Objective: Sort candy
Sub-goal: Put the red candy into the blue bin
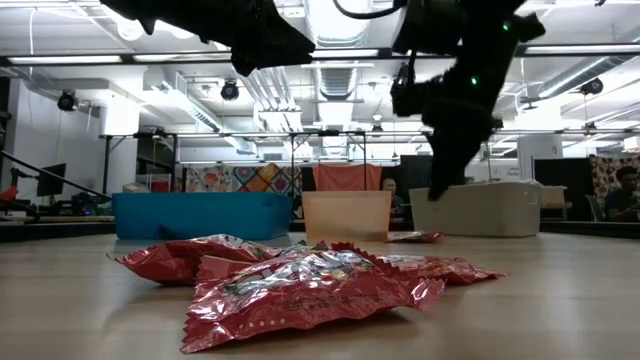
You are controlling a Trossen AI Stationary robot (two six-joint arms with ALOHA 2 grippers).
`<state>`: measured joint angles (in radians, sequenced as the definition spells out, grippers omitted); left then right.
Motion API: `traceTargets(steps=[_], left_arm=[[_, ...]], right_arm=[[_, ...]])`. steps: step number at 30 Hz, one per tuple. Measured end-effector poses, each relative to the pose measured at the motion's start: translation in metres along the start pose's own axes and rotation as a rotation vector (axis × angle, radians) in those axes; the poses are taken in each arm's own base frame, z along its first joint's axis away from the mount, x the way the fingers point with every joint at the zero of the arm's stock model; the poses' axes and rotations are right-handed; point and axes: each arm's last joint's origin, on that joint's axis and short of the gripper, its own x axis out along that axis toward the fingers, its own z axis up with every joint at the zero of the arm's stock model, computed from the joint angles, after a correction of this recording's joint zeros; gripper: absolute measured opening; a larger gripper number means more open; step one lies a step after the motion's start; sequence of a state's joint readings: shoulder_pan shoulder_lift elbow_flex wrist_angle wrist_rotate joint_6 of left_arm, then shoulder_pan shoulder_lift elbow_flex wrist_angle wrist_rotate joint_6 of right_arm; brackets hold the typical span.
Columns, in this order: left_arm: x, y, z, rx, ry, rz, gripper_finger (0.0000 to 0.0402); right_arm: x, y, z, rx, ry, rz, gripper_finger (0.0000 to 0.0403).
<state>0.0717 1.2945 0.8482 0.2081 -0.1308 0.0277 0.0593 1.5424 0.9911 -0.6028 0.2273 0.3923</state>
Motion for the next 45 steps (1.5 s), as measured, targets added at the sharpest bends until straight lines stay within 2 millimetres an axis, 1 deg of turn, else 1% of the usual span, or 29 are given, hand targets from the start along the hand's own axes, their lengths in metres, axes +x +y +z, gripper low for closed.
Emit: traceTargets(steps=[2, 4, 6, 8, 12, 15, 17, 19, 24, 28, 35, 42, 45], left_arm=[[0.0, 0.0, 0.0, -0.001, 0.0, -0.001, 0.0142], [0.0, 0.0, 0.0, -0.001, 0.0, -0.002, 0.0142], [0.0, 0.0, 0.0, 0.0, 0.0, -0.002, 0.0142], [0.0, 0.0, 0.0, 0.0, 0.0, -0.002, 0.0142], [0.0, 0.0, 0.0, -0.01, 0.001, -0.002, 0.0142], [0.0, 0.0, -0.001, -0.01, 0.01, -0.002, 0.0142], [0.0, 0.0, -0.002, -0.013, 0.019, -0.003, 0.0142], [0.0, 0.0, -0.003, -0.016, 0.028, -0.003, 0.0142], [0.0, 0.0, -0.004, -0.017, 0.036, -0.003, 0.0142], [0.0, 0.0, -0.004, -0.017, 0.037, -0.003, 0.0142], [0.0, 0.0, -0.004, -0.017, 0.037, -0.003, 0.0142], [0.0, 0.0, -0.004, -0.017, 0.04, -0.003, 0.0142], [0.0, 0.0, -0.004, -0.017, 0.039, -0.003, 0.0142]], right_arm=[[-0.012, -0.015, 0.003, 0.038, -0.01, -0.028, 0.0009], [-0.025, -0.034, 0.004, 0.082, -0.023, -0.093, 0.0009], [-0.037, -0.056, 0.004, 0.143, -0.043, -0.194, 0.0009], [-0.044, -0.081, 0.0, 0.214, -0.022, -0.284, 0.0009], [-0.048, -0.125, -0.012, 0.38, 0.065, -0.378, 0.0009], [-0.043, -0.143, -0.023, 0.441, 0.132, -0.377, 0.0009], [-0.037, -0.146, -0.03, 0.451, 0.176, -0.326, 0.0009], [-0.032, -0.144, -0.035, 0.446, 0.208, -0.295, 0.0009], [-0.026, -0.134, -0.042, 0.451, 0.248, -0.22, 0.0009], [-0.026, -0.121, -0.039, 0.46, 0.227, -0.16, 0.0009], [-0.025, -0.1, -0.027, 0.428, 0.104, -0.072, 0.0009], [-0.026, -0.099, -0.028, 0.435, 0.107, -0.093, 0.0009], [-0.03, -0.1, -0.029, 0.429, 0.093, -0.129, 0.0009]])
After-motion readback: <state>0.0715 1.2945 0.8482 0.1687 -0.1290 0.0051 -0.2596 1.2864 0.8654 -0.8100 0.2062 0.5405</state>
